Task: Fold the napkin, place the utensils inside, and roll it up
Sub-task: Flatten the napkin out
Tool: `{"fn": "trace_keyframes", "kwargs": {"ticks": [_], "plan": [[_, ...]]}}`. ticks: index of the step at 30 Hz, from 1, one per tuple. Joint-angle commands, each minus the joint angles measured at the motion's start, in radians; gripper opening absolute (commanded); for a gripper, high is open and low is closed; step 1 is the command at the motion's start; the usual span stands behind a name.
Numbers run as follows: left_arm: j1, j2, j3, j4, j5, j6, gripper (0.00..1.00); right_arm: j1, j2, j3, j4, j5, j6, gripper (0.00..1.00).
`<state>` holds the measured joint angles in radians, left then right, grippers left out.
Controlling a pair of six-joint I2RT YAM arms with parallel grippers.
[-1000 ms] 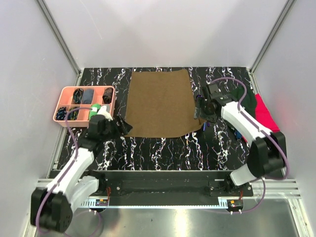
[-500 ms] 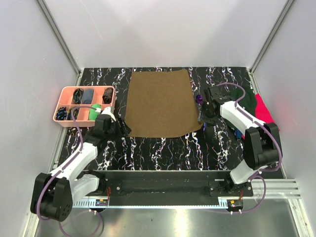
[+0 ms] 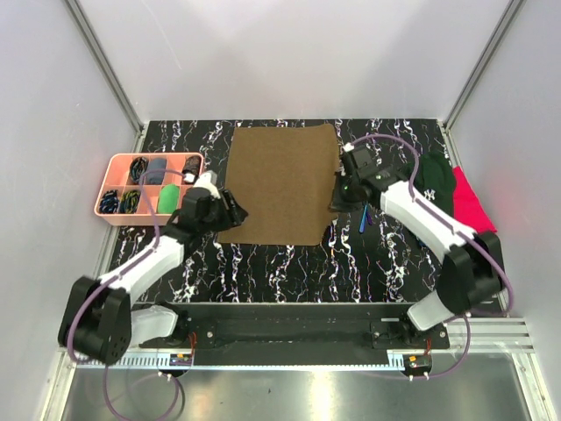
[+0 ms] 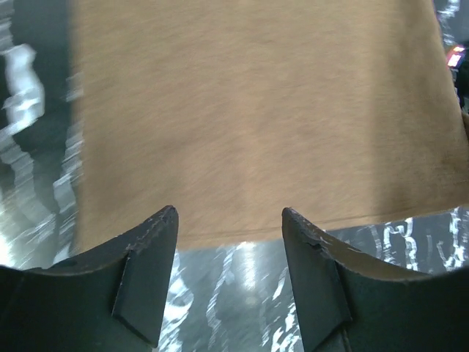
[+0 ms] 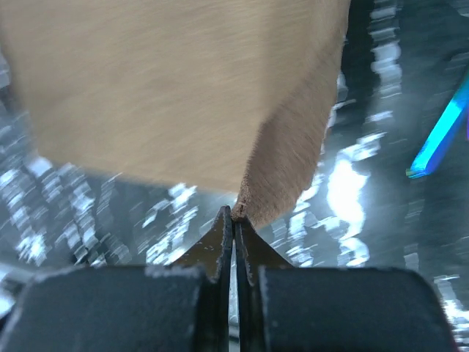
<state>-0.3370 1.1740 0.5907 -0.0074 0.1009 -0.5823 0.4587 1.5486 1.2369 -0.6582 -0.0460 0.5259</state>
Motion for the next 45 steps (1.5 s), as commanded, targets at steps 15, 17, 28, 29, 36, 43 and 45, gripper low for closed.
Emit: {"fn": "trace_keyframes", "kwargs": {"ticks": [15, 17, 28, 29, 36, 43, 45], "plan": [[-0.044, 0.202, -0.146, 0.178, -0.138, -0.073, 0.59, 0.106, -0.305, -0.289, -0.015, 0.038, 0.158, 0.73], [-0.024, 0.159, -0.178, 0.17, -0.158, -0.083, 0.59, 0.055, -0.26, -0.225, -0.021, 0.041, 0.129, 0.75], [0.023, 0.03, -0.184, 0.138, -0.078, -0.054, 0.59, -0.135, 0.134, 0.085, 0.118, -0.135, -0.044, 0.79], [0.024, 0.02, -0.174, 0.126, -0.072, -0.051, 0.59, -0.144, 0.189, 0.099, 0.126, -0.147, -0.037, 0.78], [-0.003, 0.044, -0.022, 0.102, -0.053, -0.037, 0.6, -0.207, 0.353, 0.134, 0.216, -0.236, 0.019, 0.77], [-0.01, 0.268, 0.001, 0.305, 0.039, -0.074, 0.59, -0.209, 0.485, 0.147, 0.279, -0.311, 0.043, 0.74], [-0.01, 0.298, -0.037, 0.346, 0.043, -0.105, 0.58, -0.207, 0.508, 0.148, 0.298, -0.333, 0.051, 0.74]]}}
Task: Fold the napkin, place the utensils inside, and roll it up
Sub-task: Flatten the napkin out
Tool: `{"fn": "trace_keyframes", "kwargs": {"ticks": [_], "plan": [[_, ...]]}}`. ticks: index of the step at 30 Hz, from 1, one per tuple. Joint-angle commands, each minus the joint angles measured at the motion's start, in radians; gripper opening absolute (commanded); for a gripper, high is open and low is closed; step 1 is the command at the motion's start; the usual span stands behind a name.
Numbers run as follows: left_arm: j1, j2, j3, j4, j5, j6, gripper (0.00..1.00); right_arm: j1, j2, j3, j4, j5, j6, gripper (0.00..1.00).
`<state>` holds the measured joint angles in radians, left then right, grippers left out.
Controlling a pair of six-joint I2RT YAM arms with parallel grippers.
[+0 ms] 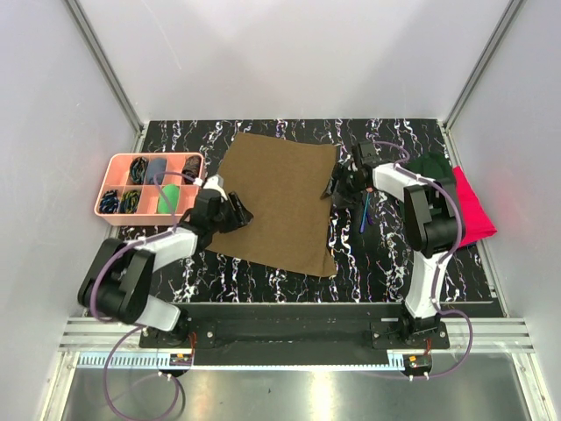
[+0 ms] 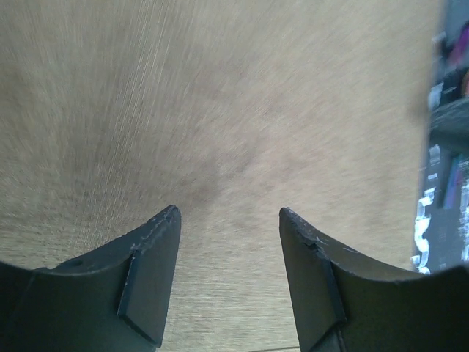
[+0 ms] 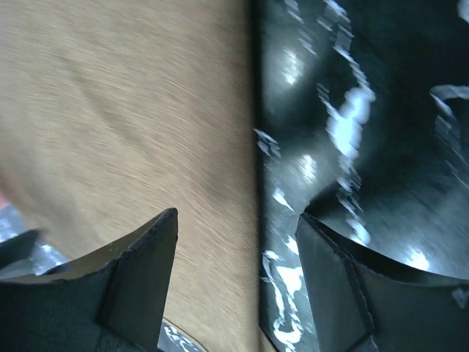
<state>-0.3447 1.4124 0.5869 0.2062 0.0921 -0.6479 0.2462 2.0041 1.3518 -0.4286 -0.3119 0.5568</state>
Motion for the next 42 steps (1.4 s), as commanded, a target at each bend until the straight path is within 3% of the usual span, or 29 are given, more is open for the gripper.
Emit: {"fn": "trace_keyframes", "kwargs": {"ticks": [1, 6, 9, 10, 13, 16, 17, 20, 21, 24, 29, 42], "plan": [[-0.002, 0.063, -0.044, 0.157, 0.043, -0.044, 0.58, 0.005, 0.079, 0.033, 0.079, -0.087, 0.023, 0.74], [0.0, 0.066, -0.108, 0.191, 0.035, -0.053, 0.57, 0.007, 0.159, 0.043, 0.154, -0.213, 0.051, 0.68], [0.0, 0.074, -0.13, 0.205, 0.026, -0.055, 0.57, 0.005, 0.136, 0.061, 0.149, -0.234, 0.049, 0.35], [0.003, 0.079, -0.133, 0.206, 0.023, -0.055, 0.57, 0.005, 0.113, 0.064, 0.146, -0.23, 0.046, 0.14], [0.012, 0.109, -0.145, 0.21, 0.029, -0.062, 0.57, 0.004, -0.005, 0.122, 0.039, -0.162, -0.009, 0.03], [0.016, 0.115, -0.18, 0.225, 0.014, -0.072, 0.56, 0.002, -0.148, 0.197, -0.097, -0.012, -0.069, 0.06], [0.018, 0.115, -0.186, 0.228, 0.009, -0.072, 0.56, 0.002, -0.178, 0.21, -0.136, 0.073, -0.078, 0.16], [0.027, 0.118, -0.203, 0.231, 0.003, -0.065, 0.56, 0.001, -0.272, 0.178, -0.165, 0.192, -0.109, 0.25], [0.029, 0.118, -0.208, 0.231, 0.001, -0.062, 0.56, -0.002, -0.292, 0.164, -0.171, 0.216, -0.109, 0.42], [0.032, 0.131, -0.205, 0.24, 0.017, -0.056, 0.56, -0.007, -0.271, 0.116, -0.174, 0.244, -0.107, 0.59], [0.032, 0.171, -0.173, 0.223, 0.032, -0.029, 0.56, -0.008, -0.183, 0.089, -0.177, 0.153, -0.097, 0.63], [0.041, 0.197, -0.121, 0.171, 0.026, 0.016, 0.56, -0.008, 0.022, 0.102, -0.125, 0.128, -0.055, 0.64]]}}
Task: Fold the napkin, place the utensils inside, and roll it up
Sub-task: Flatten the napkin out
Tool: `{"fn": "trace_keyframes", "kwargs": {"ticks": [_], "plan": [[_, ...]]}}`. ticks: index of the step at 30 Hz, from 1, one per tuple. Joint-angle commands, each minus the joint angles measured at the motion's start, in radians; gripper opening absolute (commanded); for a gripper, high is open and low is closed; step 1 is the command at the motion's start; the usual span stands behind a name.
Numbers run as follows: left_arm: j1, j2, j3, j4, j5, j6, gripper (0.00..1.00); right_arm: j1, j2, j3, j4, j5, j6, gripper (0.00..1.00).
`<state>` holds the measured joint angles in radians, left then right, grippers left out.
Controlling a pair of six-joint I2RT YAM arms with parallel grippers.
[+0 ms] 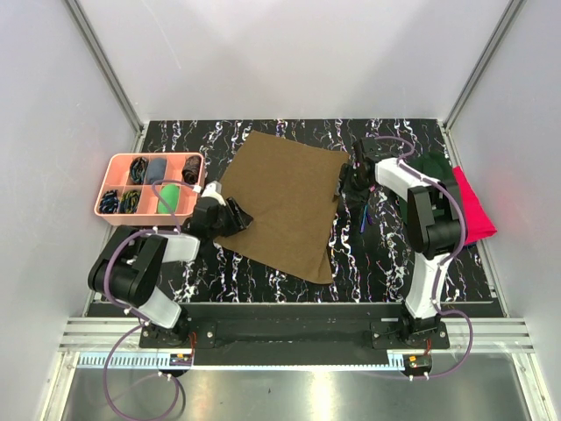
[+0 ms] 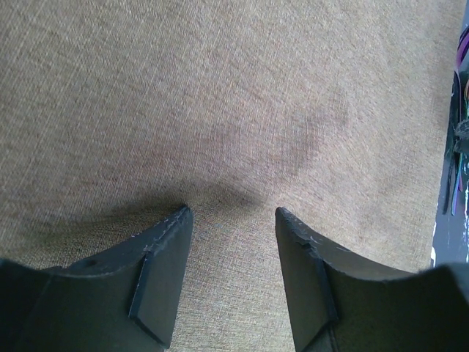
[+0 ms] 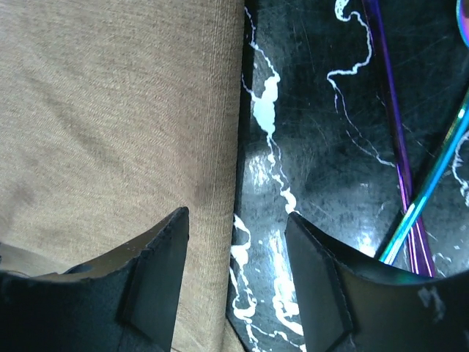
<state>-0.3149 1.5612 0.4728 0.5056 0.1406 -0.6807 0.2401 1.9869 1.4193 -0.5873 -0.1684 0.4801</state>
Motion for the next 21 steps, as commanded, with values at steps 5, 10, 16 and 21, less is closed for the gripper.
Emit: {"fn": "trace_keyframes", "kwargs": {"ticks": [5, 10, 16, 21], "plan": [[0.014, 0.042, -0.017, -0.127, -0.022, 0.055, 0.56, -0.002, 0.13, 0.079, 0.066, -0.06, 0.026, 0.47], [0.049, 0.042, -0.036, -0.121, -0.01, 0.056, 0.56, -0.004, 0.133, 0.207, 0.0, -0.082, 0.0, 0.0], [0.076, 0.034, -0.045, -0.118, 0.016, 0.049, 0.56, -0.004, -0.1, 0.277, -0.112, 0.097, -0.029, 0.06], [0.079, 0.039, -0.045, -0.121, 0.02, 0.046, 0.56, -0.007, -0.194, 0.198, -0.114, 0.208, -0.043, 0.41]]}}
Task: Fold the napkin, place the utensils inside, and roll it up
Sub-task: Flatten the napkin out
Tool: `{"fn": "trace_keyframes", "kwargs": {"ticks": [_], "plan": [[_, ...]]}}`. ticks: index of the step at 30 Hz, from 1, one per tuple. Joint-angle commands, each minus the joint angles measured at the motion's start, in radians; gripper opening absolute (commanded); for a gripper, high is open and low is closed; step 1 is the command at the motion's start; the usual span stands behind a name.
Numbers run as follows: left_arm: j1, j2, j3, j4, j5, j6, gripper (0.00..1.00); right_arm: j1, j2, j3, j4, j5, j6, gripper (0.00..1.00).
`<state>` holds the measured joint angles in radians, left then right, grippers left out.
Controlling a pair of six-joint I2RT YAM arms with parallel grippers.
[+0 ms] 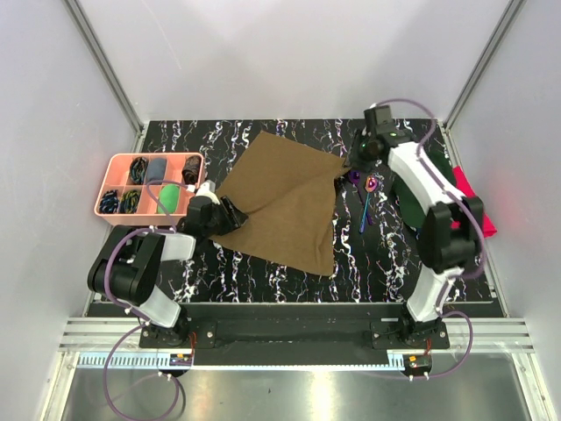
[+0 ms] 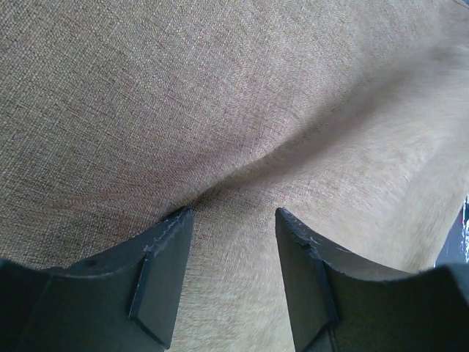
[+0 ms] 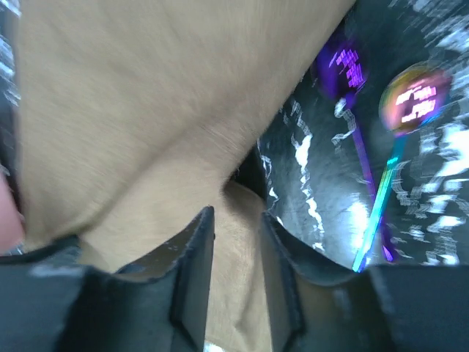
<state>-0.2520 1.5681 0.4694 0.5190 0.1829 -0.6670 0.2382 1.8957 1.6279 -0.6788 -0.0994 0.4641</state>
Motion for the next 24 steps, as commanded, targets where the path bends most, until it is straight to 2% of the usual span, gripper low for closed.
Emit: {"fn": "trace_keyframes", "kwargs": {"ticks": [1, 4, 11, 16, 20, 24], "plan": [[0.016, 0.03, -0.044, -0.132, -0.02, 0.032, 0.56, -0.008, -0.095, -0.02, -0.025, 0.145, -0.028, 0.42], [0.016, 0.026, -0.046, -0.134, -0.022, 0.03, 0.55, -0.019, -0.032, -0.051, -0.03, 0.104, -0.022, 0.46], [0.016, 0.03, -0.038, -0.148, -0.02, 0.03, 0.56, -0.017, 0.002, -0.163, 0.047, -0.078, 0.018, 0.49], [0.014, 0.012, -0.014, -0.154, -0.002, 0.059, 0.57, -0.016, -0.038, -0.339, 0.194, -0.204, 0.053, 0.54], [-0.038, -0.051, 0.032, -0.2, -0.014, 0.073, 0.59, 0.022, -0.037, -0.421, 0.275, -0.312, 0.071, 0.55], [-0.13, -0.128, 0.083, -0.283, -0.089, 0.066, 0.66, 0.108, -0.078, -0.451, 0.274, -0.322, 0.07, 0.55]]}}
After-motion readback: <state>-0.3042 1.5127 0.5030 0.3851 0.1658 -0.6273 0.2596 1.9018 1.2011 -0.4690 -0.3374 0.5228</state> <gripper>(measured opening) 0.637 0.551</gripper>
